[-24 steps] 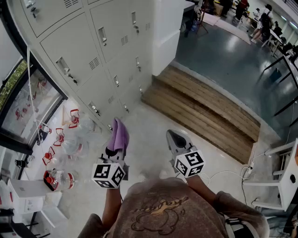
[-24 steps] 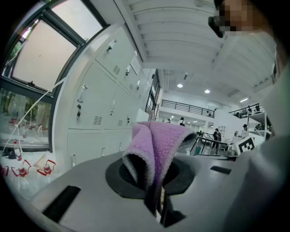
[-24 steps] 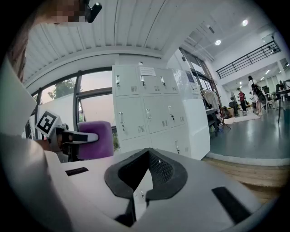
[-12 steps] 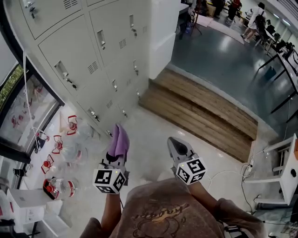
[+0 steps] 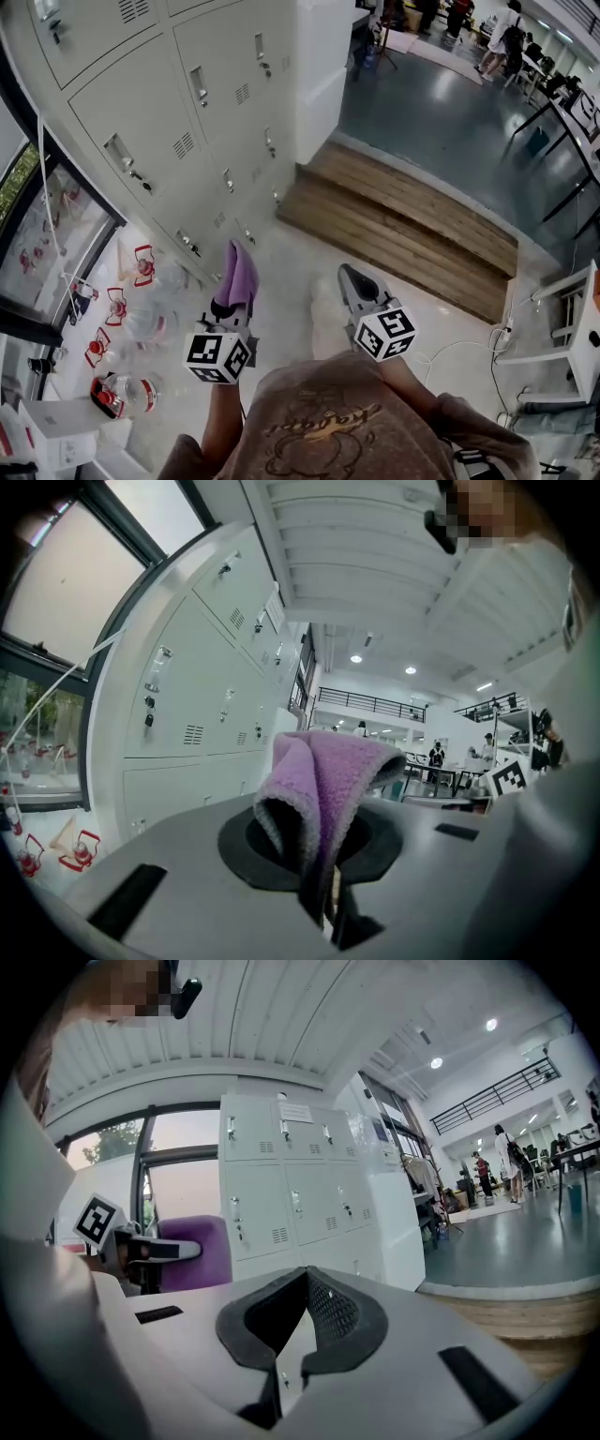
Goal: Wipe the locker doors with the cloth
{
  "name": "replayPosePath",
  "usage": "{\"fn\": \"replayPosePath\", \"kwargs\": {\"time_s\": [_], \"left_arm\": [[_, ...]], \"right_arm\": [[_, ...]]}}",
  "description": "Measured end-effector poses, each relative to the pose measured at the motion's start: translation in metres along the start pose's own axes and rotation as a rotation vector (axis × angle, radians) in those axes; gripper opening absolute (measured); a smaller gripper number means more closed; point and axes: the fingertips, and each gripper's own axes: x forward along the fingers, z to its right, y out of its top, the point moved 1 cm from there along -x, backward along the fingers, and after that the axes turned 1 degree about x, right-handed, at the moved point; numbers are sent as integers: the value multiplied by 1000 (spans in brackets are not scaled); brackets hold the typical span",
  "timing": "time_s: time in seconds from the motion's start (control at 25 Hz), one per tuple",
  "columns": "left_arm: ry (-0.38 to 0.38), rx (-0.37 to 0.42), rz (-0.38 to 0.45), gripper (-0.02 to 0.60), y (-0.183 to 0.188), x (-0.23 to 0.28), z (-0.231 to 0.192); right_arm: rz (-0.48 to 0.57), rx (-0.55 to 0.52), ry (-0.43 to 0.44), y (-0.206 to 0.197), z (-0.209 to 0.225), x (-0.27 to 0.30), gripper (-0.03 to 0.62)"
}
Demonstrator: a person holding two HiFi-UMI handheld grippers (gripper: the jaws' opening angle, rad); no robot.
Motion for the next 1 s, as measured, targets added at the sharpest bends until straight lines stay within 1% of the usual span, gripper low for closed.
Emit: {"fn": "replayPosePath", "kwargs": {"time_s": [0.12,0.2,0.24,0.36,0.48,0.6,0.72,0.84,1.0], "left_arm": [[-1,8,11,40,5,38,-3],[12,18,20,40,10,73,-7],[23,20,24,40,13,84,-12],[56,12,28,40,18,86,-33],[77,-3,35,40,25,100,-54],[90,-28,55,40,37,137,-66],[108,-38,64,40,54,181,-73],[131,-27,58,40,71,223,-80],[173,-45,71,40,94,275,-94]], "right_arm": [[10,-5,7,7,30,27,-3],[12,0,16,11,58,56,-3],[10,4,22,11,66,68,-3],[0,4,56,11,57,93,-3],[0,-4,120,16,52,125,-3],[-5,-16,191,26,63,167,-3],[-21,-16,248,42,79,207,-3],[-42,-7,298,58,99,245,-3],[-65,-1,358,77,129,291,-3]]}}
